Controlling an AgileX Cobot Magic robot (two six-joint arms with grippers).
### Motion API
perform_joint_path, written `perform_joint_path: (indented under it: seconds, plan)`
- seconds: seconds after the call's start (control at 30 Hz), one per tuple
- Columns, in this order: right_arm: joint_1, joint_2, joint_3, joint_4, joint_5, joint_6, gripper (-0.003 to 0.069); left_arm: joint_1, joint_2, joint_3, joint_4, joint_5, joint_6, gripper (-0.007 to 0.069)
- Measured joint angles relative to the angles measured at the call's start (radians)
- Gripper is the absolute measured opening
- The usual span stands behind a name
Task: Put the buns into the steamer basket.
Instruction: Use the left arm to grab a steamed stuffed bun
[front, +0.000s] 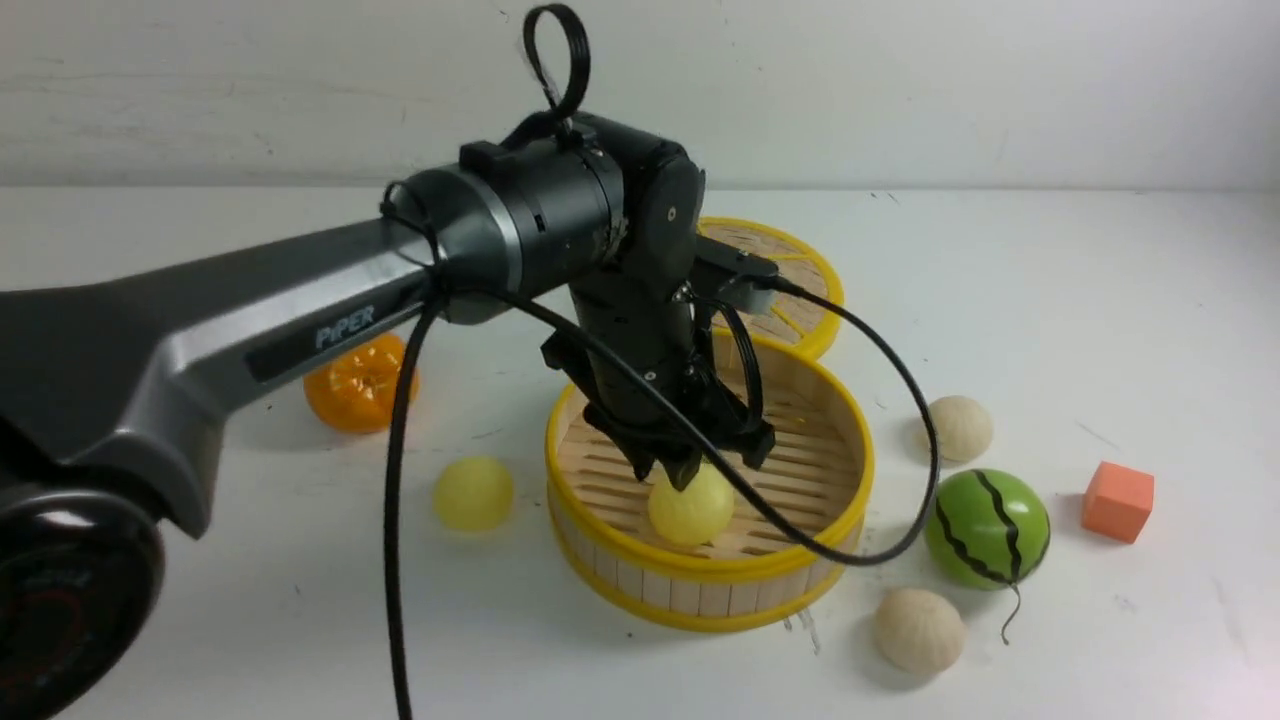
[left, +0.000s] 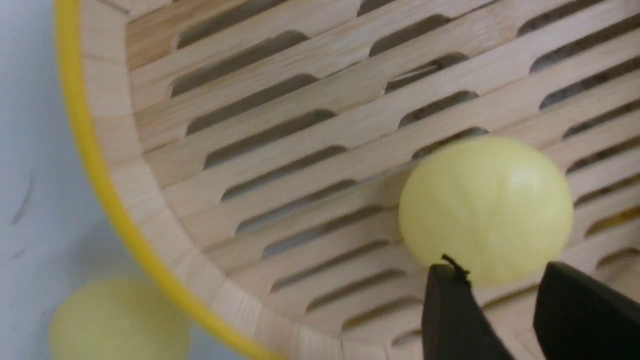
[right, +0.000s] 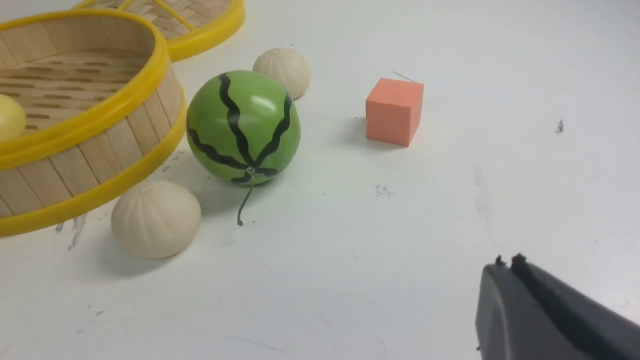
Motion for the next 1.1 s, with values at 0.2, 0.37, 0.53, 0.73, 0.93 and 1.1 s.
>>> perform_joint_path:
  seconds: [0.2,0.37,0.53,0.73,0.93,1.1]
  plan:
    - [0.000,0.000,0.000,0.000,0.000,0.000,0.0001,0.080,-0.177,0.017,0.051,0.130,-0.035,0.0262]
    - [0.000,0.000,0.000,0.000,0.000,0.000,0.0003,0.226,-0.188,0.136,0.032,0.105,-0.037,0.0147]
    - [0.000,0.000,0.000,0.000,0.000,0.000,0.0008,0.290,-0.168,0.270,-0.025,-0.039,0.004,0.0097]
    - [0.000,0.000,0.000,0.000,0.000,0.000,0.0011,0.291,-0.129,0.322,-0.065,-0.188,0.075,0.0160]
    - [0.000,0.000,0.000,0.000,0.000,0.000,0.0019,0.291,-0.065,0.325,-0.049,-0.245,0.076,0.0240]
    - [0.000,0.000,0.000,0.000,0.000,0.000,0.0022,0.291,-0.036,0.325,-0.042,-0.281,0.076,0.0244]
